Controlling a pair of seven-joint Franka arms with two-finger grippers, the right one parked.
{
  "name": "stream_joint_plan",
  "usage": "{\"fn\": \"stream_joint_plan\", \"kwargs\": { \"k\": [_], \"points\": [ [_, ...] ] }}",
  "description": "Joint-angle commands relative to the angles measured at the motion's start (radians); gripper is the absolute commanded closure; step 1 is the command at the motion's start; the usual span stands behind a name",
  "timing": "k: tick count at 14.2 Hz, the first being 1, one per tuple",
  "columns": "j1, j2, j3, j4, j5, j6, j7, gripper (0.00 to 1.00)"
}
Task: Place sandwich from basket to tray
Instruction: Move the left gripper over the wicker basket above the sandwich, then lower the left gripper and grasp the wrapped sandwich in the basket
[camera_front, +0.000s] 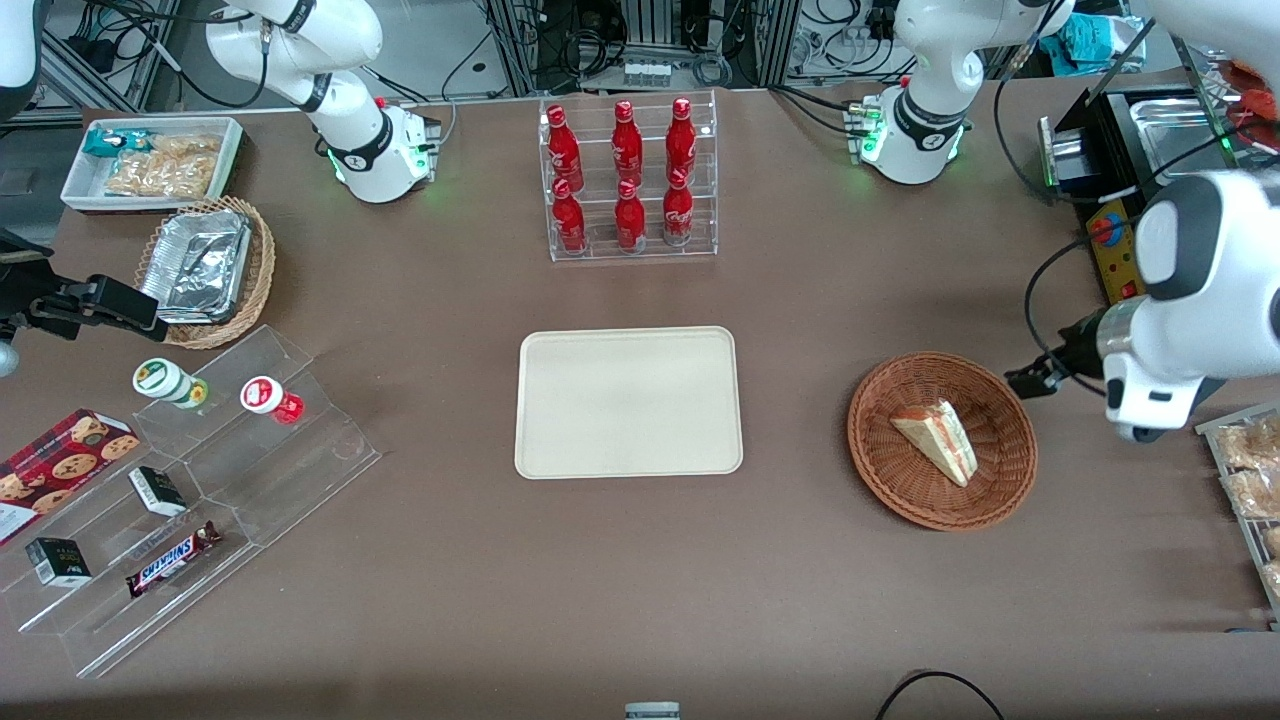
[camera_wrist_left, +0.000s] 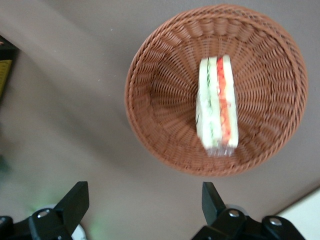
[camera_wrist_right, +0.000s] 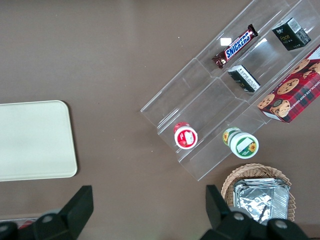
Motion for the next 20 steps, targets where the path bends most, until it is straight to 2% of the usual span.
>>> {"fn": "stream_joint_plan", "kwargs": {
  "k": [1,4,10,16,17,19,20],
  "points": [
    [-0.031,0.062,-0.006,0.001,0.016,0.092,-0.135,0.0],
    [-0.074,0.117,-0.006,-0.01,0.018,0.199,-0.277,0.0],
    [-0.095,0.113,-0.006,-0.193,0.019,0.434,-0.278,0.0],
    [-0.094,0.139,-0.004,-0.272,0.021,0.561,-0.272,0.0],
    [-0.092,0.148,-0.004,-0.274,0.019,0.583,-0.272,0.04],
    [-0.094,0.168,-0.004,-0.27,0.019,0.595,-0.268,0.46],
    [-0.094,0.17,-0.004,-0.26,0.019,0.594,-0.266,0.6]
  ]
}}
